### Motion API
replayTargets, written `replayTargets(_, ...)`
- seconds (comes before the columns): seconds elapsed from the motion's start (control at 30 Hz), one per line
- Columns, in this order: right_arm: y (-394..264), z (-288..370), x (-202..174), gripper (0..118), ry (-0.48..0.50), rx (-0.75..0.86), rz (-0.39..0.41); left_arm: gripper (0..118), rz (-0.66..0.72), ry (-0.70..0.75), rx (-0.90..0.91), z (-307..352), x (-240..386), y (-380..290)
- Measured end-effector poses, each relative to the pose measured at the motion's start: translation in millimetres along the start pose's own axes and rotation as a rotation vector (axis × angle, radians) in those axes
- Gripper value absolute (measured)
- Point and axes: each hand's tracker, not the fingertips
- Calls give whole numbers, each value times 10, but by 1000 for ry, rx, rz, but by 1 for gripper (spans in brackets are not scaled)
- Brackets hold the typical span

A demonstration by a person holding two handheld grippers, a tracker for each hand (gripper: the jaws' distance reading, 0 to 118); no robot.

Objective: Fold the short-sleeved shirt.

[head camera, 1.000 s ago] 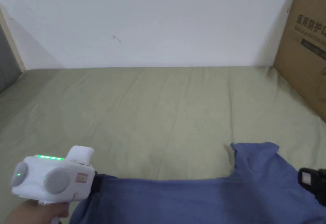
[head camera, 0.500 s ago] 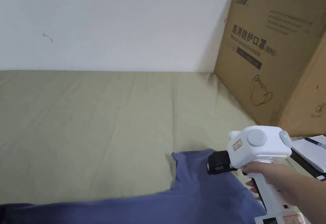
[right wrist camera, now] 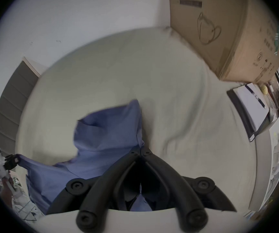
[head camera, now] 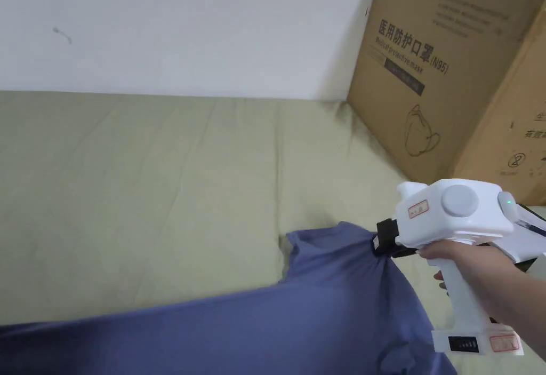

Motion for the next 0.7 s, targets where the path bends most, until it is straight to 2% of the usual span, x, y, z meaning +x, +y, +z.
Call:
replayTargets(0.23, 112, 453, -114, 0, -21, 138, -10, 0, 39, 12, 39, 7, -57, 384)
replayTargets(0.37, -64, 716, -155, 0, -9, 219, -78, 0, 33, 4, 60, 74, -8, 441)
replayTargets(0.53, -895, 1064, -53, 0, -15, 239, -135, 0, 20, -36, 46, 277, -11, 122)
replayTargets(0.6, -1412, 1265, 63, 0, 1, 235, -164, 0, 20, -83, 35, 422, -57, -128)
replayTargets(0.7, -2174, 1526, 157, 0, 6, 189, -165, 0, 9, -141, 3, 647, -87, -510)
